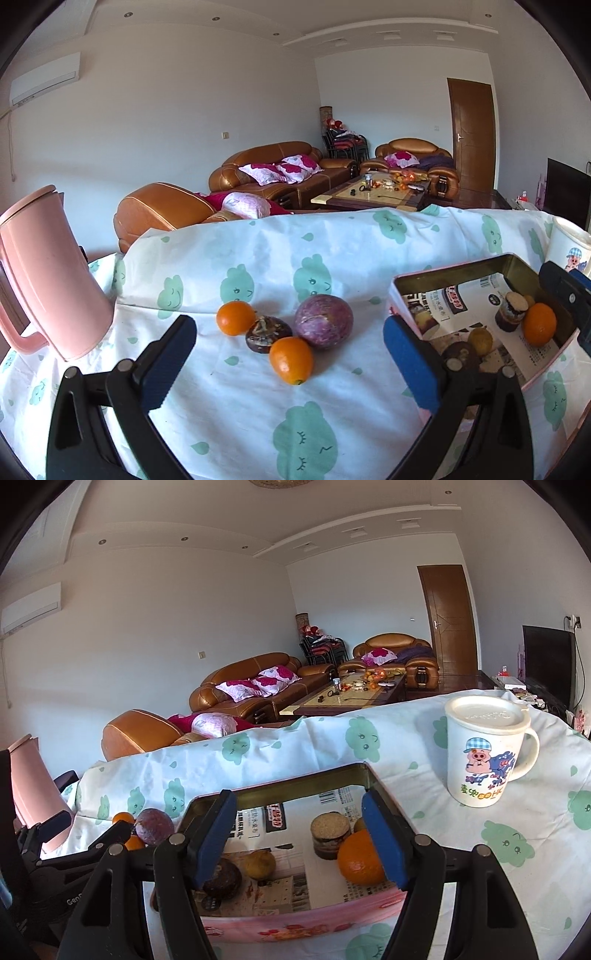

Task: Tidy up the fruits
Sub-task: 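Move both open tools back toward the remaining fruits on the cloth, then grasp an orange with the right tool while the left tool grasps another orange, then carry both oranges over the tin tray and open both tools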

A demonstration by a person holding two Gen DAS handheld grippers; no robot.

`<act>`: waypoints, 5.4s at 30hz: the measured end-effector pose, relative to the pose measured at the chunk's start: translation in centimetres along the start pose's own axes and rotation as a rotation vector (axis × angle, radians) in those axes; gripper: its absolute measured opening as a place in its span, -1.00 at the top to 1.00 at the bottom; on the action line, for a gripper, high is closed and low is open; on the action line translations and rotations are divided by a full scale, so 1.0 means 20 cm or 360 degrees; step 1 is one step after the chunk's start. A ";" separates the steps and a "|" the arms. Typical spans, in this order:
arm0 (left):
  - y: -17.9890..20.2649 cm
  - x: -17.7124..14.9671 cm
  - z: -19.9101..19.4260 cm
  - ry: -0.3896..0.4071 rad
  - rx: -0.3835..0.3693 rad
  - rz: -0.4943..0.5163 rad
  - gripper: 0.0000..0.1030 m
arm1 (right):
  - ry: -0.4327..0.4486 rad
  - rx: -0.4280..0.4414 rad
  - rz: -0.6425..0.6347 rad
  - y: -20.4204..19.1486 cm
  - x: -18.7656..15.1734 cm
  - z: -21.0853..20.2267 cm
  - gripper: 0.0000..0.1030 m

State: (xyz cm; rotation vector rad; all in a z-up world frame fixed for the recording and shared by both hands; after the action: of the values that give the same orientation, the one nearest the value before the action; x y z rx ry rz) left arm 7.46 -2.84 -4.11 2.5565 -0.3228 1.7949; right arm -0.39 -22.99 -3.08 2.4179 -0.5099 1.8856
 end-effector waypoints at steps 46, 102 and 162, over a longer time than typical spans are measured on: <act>-0.86 -0.15 0.21 -0.0195 0.0285 -0.0123 -1.00 | -0.0813 0.0366 -0.0261 -1.01 -0.54 0.39 0.33; -0.53 -0.10 0.27 -0.0190 0.0033 -0.0476 0.24 | -0.0215 0.0365 -0.0430 -0.81 -0.17 0.06 0.33; 0.74 -0.02 0.20 -0.0291 -0.0369 -0.0015 0.24 | -0.0365 0.0101 -0.0242 0.21 -0.03 0.33 0.31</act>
State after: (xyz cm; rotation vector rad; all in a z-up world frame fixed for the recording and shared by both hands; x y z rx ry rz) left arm 8.58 -17.76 -7.60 2.5532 -0.4875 1.4273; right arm 4.59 -28.34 -6.11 2.6453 -0.2676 1.6002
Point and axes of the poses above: each gripper's, at about its wrist camera, not at the fingertips, and z roughly the way its jaws point, y to its right, x to its top, the point moved 8 cm from there along z, roughly the way its jaws point, and after that the axes turned 9 degrees about y, right-handed, at the moved point
